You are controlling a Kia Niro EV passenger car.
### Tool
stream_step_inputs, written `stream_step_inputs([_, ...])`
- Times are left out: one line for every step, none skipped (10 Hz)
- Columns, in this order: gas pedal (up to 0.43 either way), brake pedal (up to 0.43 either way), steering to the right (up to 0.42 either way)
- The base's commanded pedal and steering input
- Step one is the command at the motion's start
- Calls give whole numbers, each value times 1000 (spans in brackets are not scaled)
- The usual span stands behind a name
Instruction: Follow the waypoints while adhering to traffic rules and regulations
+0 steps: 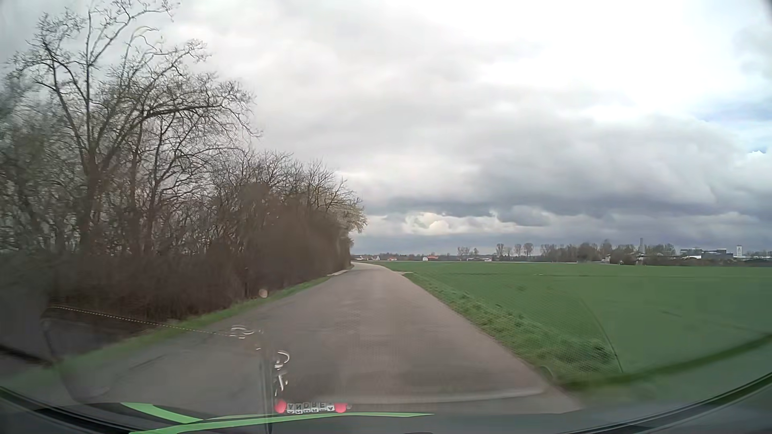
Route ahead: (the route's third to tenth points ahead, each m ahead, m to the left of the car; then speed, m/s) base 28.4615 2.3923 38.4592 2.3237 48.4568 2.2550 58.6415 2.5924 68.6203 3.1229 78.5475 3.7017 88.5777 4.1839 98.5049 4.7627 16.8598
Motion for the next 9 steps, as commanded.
stream_step_inputs([177,0,1])
stream_step_inputs([177,0,1])
stream_step_inputs([177,0,1])
stream_step_inputs([177,0,1])
stream_step_inputs([177,0,1])
stream_step_inputs([177,0,1])
stream_step_inputs([177,0,1])
stream_step_inputs([177,0,1])
stream_step_inputs([177,0,1])
